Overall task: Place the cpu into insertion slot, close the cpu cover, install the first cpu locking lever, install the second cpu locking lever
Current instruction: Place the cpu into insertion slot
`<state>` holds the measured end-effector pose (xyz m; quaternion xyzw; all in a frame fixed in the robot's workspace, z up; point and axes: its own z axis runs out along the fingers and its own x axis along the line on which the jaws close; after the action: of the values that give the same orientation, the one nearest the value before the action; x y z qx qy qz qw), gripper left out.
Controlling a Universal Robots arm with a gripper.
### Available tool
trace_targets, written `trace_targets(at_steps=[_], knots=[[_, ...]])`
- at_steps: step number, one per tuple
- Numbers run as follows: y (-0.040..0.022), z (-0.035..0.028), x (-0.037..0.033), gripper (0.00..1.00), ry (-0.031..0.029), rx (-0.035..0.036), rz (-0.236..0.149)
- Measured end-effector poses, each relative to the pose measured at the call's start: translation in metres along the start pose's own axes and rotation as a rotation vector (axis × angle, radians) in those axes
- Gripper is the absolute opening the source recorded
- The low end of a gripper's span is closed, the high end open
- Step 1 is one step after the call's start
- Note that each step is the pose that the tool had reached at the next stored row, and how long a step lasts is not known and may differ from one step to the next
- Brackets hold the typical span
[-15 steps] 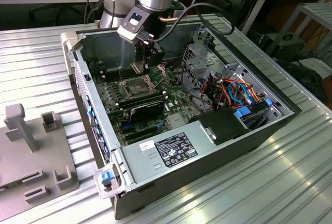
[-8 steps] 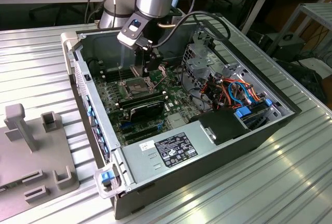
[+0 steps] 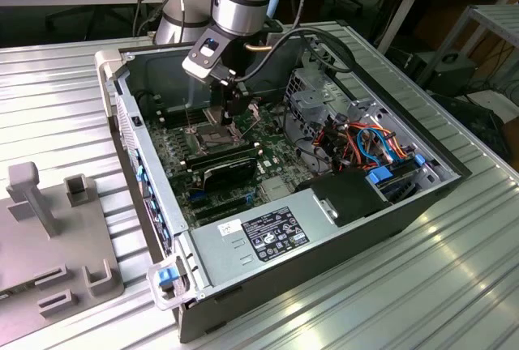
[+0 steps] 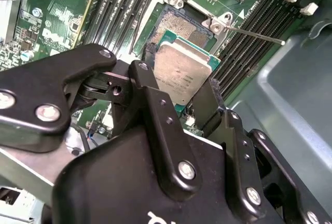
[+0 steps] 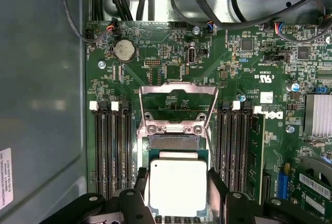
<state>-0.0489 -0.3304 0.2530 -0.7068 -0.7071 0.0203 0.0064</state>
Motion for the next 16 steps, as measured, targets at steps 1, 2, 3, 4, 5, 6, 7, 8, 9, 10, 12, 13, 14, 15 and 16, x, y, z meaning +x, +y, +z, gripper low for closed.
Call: trace_targets(at_steps=[1,2,3,4,5,6,7,8,9,10,12,13,14,15,16], knots=[[0.0001,0.0005,0.0001,0.54,0.0003,-0.0002,0.0],[0.0001,0.0019,0.0002,0.54,0.0005,-0.0003,0.0],[0.0002,0.0032,0.0002,0.54,0.0007,-0.0001,0.0],[0.0002,0.0049,0.0002,0.54,0.0012,-0.0002,0.0],[0.0002,0.0065,0.0003,0.54,0.002,-0.0001,0.0],[0.0003,0.0086,0.0003,0.54,0.0032,-0.0002,-0.001],[0.0002,0.0108,0.0003,0.54,0.004,-0.0002,-0.005],[-0.0003,0.0132,0.0004,0.54,0.005,-0.0003,-0.01],[-0.0007,0.015,0.0004,0.54,0.0054,-0.0003,-0.013],[-0.0012,0.0173,0.0004,0.54,0.0057,-0.0003,-0.013],[-0.0026,0.0205,0.0005,0.54,0.0059,-0.0003,-0.013],[-0.0035,0.0218,0.0005,0.54,0.0059,-0.0003,-0.013],[-0.0038,0.0229,0.0005,0.54,0.0059,-0.0003,-0.013],[-0.0038,0.0243,0.0006,0.54,0.0058,-0.0003,-0.013],[-0.0037,0.0257,0.0006,0.54,0.0059,-0.0004,-0.013]])
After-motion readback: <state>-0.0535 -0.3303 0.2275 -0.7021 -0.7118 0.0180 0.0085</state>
